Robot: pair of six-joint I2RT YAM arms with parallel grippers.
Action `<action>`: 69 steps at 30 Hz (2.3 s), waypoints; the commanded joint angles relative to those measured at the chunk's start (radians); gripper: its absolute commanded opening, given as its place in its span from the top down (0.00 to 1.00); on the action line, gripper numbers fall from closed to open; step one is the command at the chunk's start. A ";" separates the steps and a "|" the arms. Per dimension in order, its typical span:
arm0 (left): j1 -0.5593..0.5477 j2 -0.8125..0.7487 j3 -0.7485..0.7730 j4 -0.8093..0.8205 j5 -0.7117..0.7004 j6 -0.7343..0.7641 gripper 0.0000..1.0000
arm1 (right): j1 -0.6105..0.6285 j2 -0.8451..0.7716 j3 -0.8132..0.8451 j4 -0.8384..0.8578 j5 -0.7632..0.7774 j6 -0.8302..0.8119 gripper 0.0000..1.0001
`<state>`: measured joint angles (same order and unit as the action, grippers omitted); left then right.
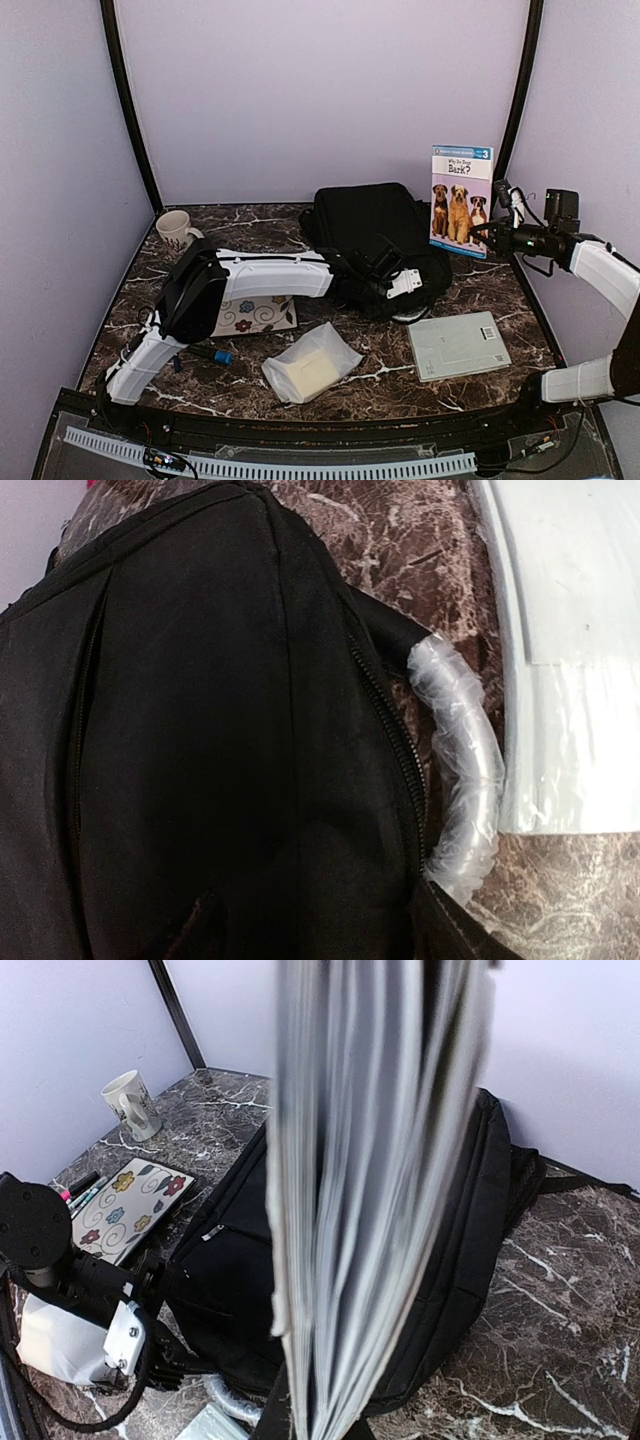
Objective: Pack the student bag
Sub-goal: Pick up the largest pocket of the bag from the student bag.
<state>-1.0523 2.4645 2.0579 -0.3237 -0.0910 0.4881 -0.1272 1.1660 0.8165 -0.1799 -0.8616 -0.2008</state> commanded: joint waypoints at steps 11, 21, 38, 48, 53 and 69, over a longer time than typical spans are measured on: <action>0.001 -0.034 0.022 0.048 -0.176 -0.011 1.00 | -0.005 -0.025 0.054 0.023 0.014 0.056 1.00; 0.033 -0.197 -0.030 0.173 -0.197 -0.021 1.00 | -0.006 -0.010 0.382 -0.434 0.042 0.062 1.00; 0.133 -0.311 -0.104 0.297 -0.126 -0.196 1.00 | -0.002 0.080 0.349 -0.270 -0.071 0.107 1.00; 0.146 -0.340 -0.150 0.396 -0.160 -0.263 1.00 | 0.011 0.217 0.611 -0.483 -0.064 0.091 1.00; 0.147 -0.372 -0.223 0.493 -0.208 -0.305 1.00 | 0.058 0.181 0.519 -0.645 -0.195 0.014 1.00; 0.190 -0.405 -0.300 0.652 -0.272 -0.422 1.00 | 0.270 0.184 0.183 -0.788 -0.392 -0.063 1.00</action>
<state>-0.8814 2.1696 1.7515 0.2264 -0.3283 0.1032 0.1211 1.3533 1.0771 -1.0023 -1.1877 -0.3042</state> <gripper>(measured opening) 0.008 0.028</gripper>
